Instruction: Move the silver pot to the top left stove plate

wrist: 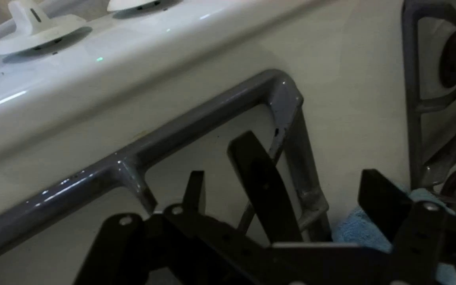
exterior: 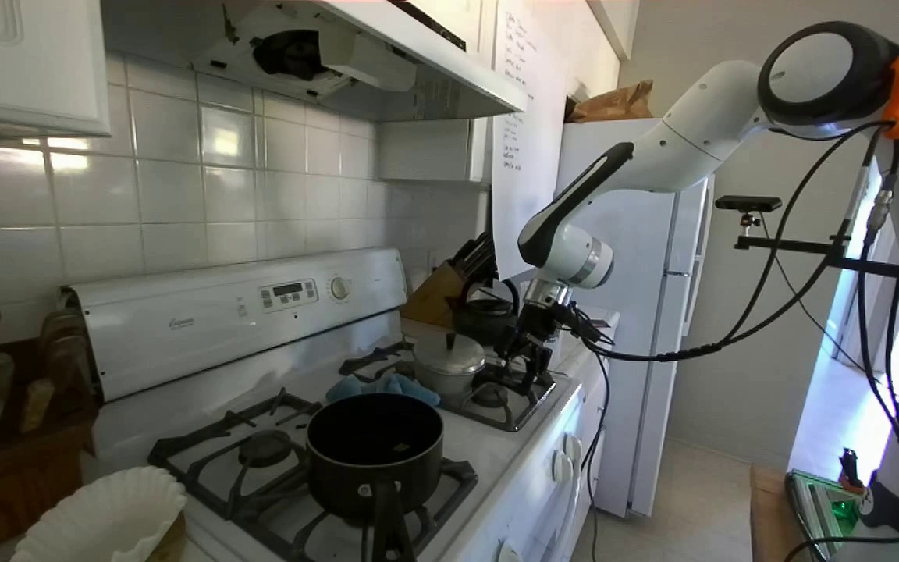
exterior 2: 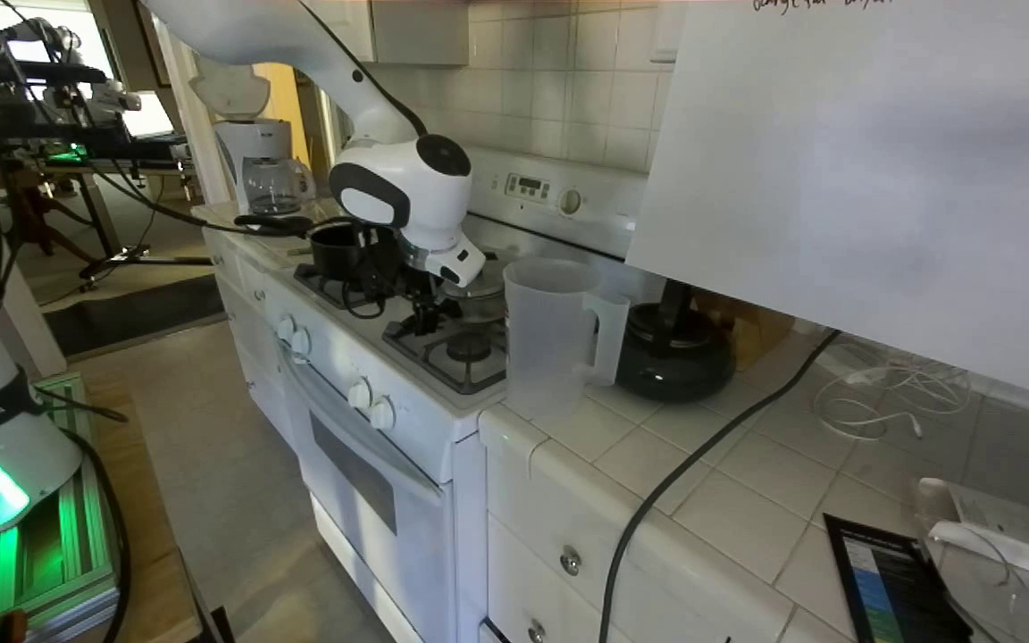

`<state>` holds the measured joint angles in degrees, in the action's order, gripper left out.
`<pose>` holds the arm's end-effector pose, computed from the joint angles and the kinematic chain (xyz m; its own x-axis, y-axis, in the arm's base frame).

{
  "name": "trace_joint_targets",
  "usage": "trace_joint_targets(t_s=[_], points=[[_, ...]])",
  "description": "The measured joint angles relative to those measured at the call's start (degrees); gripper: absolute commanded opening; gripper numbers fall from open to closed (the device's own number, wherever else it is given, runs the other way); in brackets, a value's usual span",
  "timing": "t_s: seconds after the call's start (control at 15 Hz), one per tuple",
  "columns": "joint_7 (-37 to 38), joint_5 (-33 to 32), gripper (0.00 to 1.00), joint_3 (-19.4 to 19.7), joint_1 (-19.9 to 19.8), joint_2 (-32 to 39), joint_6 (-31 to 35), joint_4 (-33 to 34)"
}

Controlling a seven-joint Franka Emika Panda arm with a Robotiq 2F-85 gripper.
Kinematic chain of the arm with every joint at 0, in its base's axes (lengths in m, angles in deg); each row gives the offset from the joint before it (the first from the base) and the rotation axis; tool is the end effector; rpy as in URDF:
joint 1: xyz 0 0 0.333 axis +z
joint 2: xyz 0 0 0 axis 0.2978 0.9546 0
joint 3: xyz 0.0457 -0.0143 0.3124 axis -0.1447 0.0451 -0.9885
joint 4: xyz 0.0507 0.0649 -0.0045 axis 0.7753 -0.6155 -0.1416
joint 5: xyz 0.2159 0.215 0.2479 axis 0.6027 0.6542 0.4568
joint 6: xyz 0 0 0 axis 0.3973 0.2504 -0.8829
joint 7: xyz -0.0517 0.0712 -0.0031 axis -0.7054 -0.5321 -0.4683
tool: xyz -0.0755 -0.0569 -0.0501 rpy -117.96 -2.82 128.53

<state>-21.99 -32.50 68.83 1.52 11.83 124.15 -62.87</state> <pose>0.5414 -0.1385 0.2265 0.9456 -0.3208 -0.0540 -0.3065 -0.8225 -0.4791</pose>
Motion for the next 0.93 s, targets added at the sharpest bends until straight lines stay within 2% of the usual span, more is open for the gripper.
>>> trace_joint_targets(t_s=[0.2, 0.33, 0.67, 0.73, 0.8, 0.87, 0.93], points=[[-1.2, 0.5, 0.94, 0.2, -0.6, 1.4, -3.8, 1.9], [-1.6, 0.6, 0.91, 0.4, -0.9, 2.7, -5.3, 3.2], [-2.6, 0.6, 0.91, 0.3, -1.3, 5.5, -6.3, 6.4], [-2.7, 0.6, 0.85, 0.2, -1.2, 5.9, -6.3, 6.9], [-2.9, 0.6, 0.66, 0.0, -1.2, 6.2, -6.5, 7.3], [-3.1, 0.6, 0.63, -0.2, -1.2, 6.5, -6.6, 7.5], [-3.3, 0.6, 0.55, -0.4, -1.2, 6.7, -6.7, 7.7]])
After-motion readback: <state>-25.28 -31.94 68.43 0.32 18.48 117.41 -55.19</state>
